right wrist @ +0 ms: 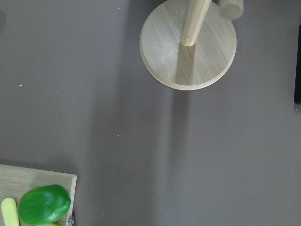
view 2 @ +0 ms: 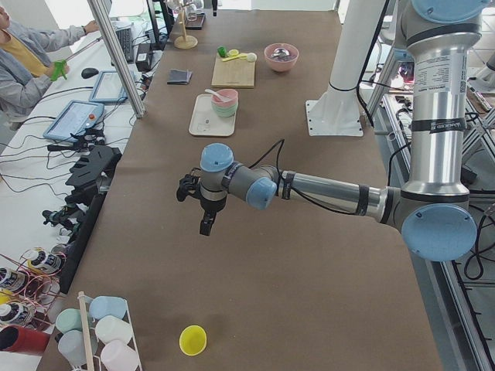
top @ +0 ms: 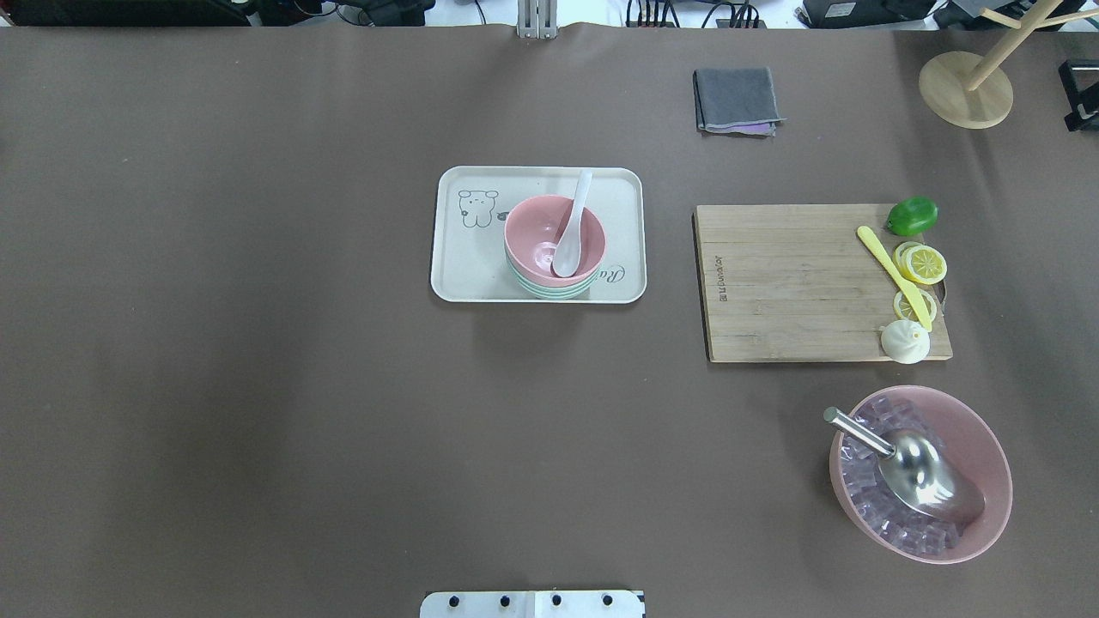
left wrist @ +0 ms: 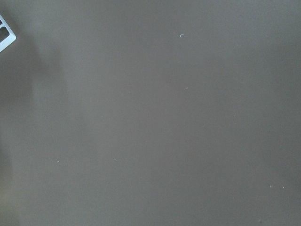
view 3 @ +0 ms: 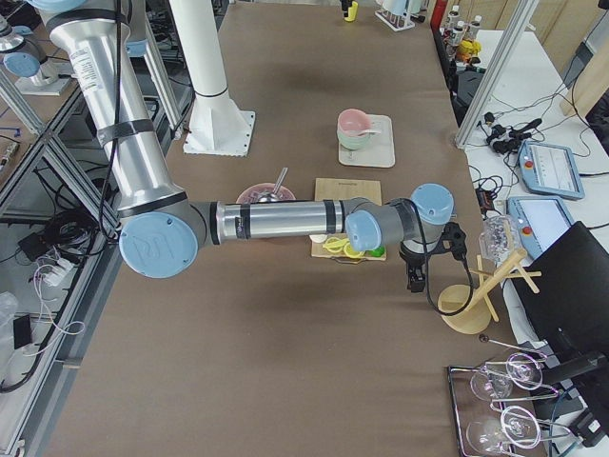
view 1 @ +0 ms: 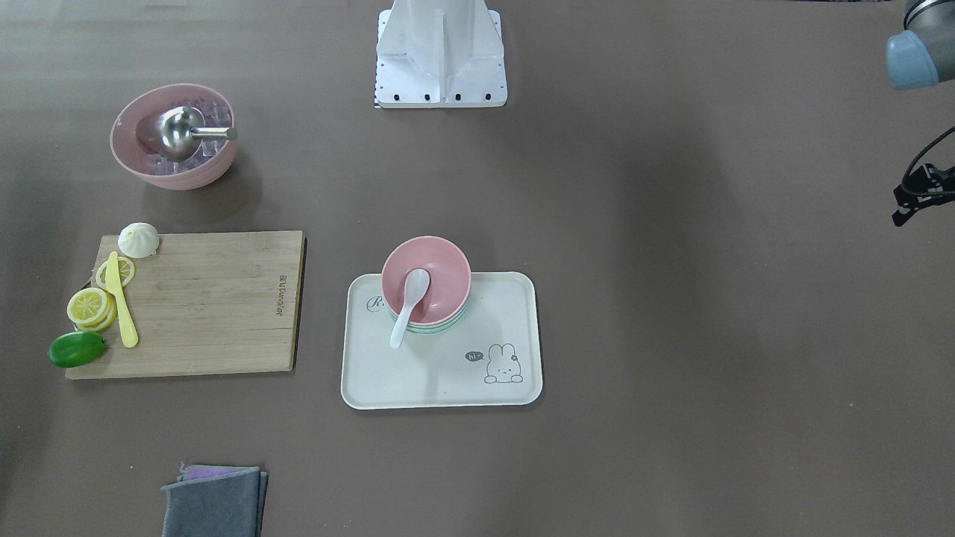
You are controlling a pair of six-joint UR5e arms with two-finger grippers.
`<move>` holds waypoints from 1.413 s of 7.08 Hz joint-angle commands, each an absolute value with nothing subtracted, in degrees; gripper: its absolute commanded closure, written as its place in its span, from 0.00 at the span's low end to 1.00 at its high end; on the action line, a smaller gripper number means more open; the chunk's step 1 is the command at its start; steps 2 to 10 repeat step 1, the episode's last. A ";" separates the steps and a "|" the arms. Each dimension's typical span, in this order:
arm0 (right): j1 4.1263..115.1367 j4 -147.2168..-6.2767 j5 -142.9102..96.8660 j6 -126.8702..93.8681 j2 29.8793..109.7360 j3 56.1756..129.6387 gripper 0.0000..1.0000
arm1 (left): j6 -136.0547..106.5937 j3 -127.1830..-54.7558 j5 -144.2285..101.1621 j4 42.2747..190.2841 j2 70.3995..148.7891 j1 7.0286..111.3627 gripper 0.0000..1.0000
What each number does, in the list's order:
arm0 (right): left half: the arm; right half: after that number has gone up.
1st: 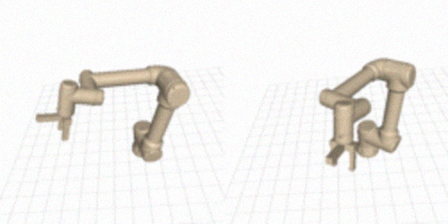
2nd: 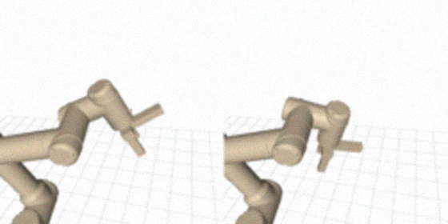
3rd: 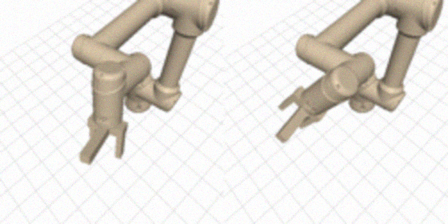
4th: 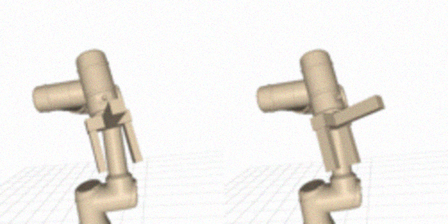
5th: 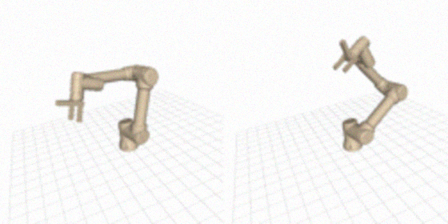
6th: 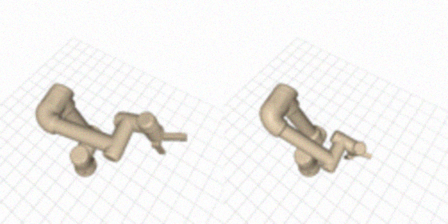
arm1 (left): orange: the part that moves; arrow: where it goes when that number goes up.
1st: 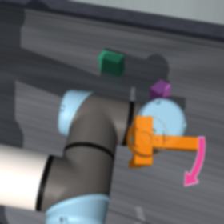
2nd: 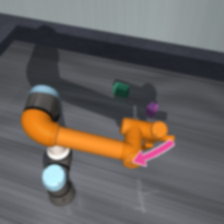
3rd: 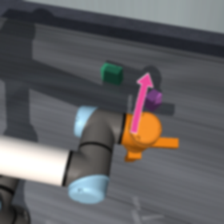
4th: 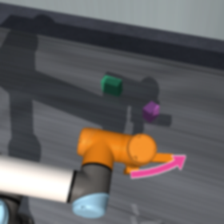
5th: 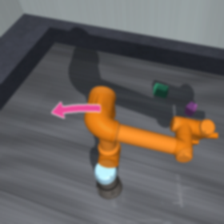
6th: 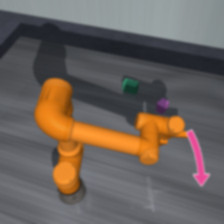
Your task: Stack pink bowl on green and place spoon
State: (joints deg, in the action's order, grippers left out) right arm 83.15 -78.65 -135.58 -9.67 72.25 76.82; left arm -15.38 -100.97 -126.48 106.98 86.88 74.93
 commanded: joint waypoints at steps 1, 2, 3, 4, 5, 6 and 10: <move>83.14 -78.75 -135.70 -9.67 72.25 76.82 0.00 | -15.29 -100.99 -126.74 107.14 87.27 74.88 0.02; 83.14 -78.75 -135.70 -9.67 72.25 76.82 0.00 | -15.29 -100.99 -126.74 107.14 87.27 74.88 0.02; 83.14 -78.75 -135.70 -9.67 72.25 76.82 0.00 | -15.29 -100.99 -126.74 107.14 87.27 74.88 0.02; 83.14 -78.75 -135.70 -9.67 72.25 76.82 0.00 | -15.29 -100.99 -126.74 107.14 87.27 74.88 0.02; 83.14 -78.75 -135.70 -9.67 72.25 76.82 0.00 | -15.29 -100.99 -126.74 107.14 87.27 74.88 0.02; 83.14 -78.75 -135.70 -9.67 72.25 76.82 0.00 | -15.29 -100.99 -126.74 107.14 87.27 74.88 0.02; 83.14 -78.75 -135.70 -9.67 72.25 76.82 0.00 | -15.29 -100.99 -126.74 107.14 87.27 74.88 0.02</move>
